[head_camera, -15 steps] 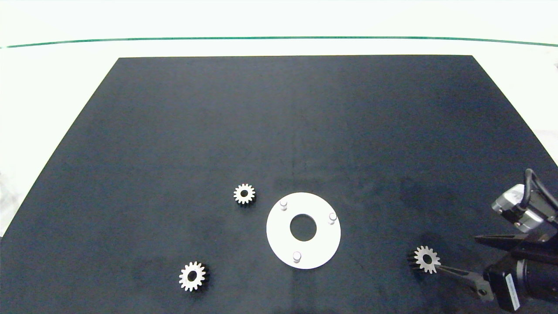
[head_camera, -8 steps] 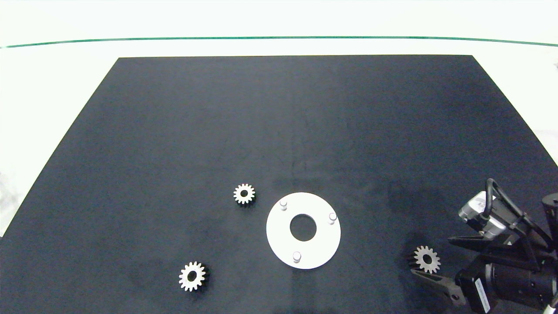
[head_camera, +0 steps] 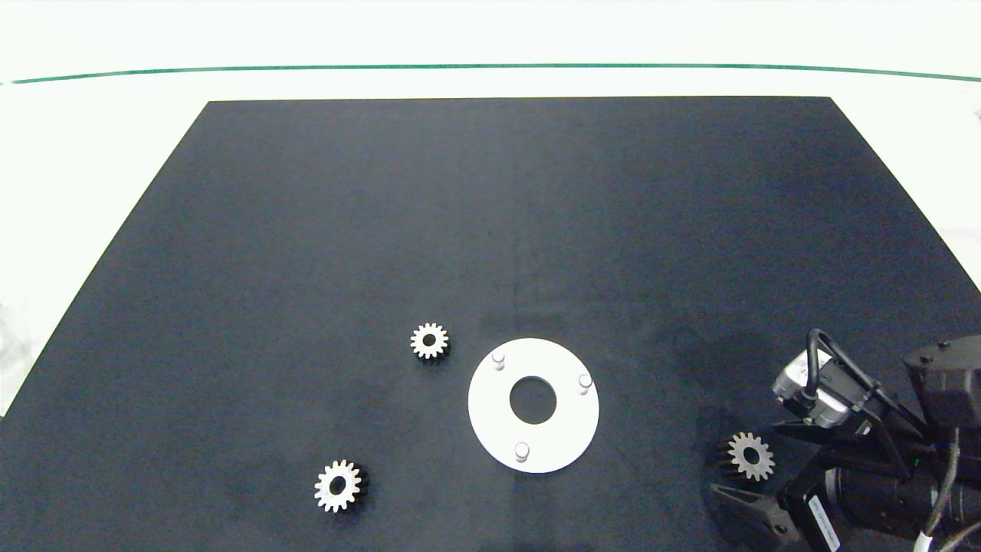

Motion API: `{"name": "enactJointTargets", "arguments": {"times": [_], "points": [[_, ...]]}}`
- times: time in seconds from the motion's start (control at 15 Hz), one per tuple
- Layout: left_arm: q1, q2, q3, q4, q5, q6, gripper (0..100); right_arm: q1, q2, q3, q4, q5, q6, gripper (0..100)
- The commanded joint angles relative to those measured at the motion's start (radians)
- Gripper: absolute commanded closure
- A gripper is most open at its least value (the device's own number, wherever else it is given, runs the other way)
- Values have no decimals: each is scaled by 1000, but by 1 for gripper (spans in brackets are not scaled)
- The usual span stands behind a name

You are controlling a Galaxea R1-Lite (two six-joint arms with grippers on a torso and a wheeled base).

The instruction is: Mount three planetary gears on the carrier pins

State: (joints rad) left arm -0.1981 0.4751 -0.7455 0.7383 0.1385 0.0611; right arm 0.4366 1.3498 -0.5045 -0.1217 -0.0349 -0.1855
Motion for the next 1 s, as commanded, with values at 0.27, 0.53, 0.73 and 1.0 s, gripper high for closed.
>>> {"name": "enactJointTargets", "arguments": {"times": [0.27, 0.53, 0.73, 1.0], "points": [[0, -4, 5, 4, 1, 0, 0, 1, 46, 0, -53, -2, -17, 3], [2, -6, 8, 4, 1, -1, 0, 1, 46, 0, -53, -3, -40, 12], [2, -6, 8, 4, 1, -1, 0, 1, 40, 0, -55, -3, -55, 18], [3, -7, 8, 4, 1, -1, 0, -1, 34, -3, -53, -20, -86, 25]]}}
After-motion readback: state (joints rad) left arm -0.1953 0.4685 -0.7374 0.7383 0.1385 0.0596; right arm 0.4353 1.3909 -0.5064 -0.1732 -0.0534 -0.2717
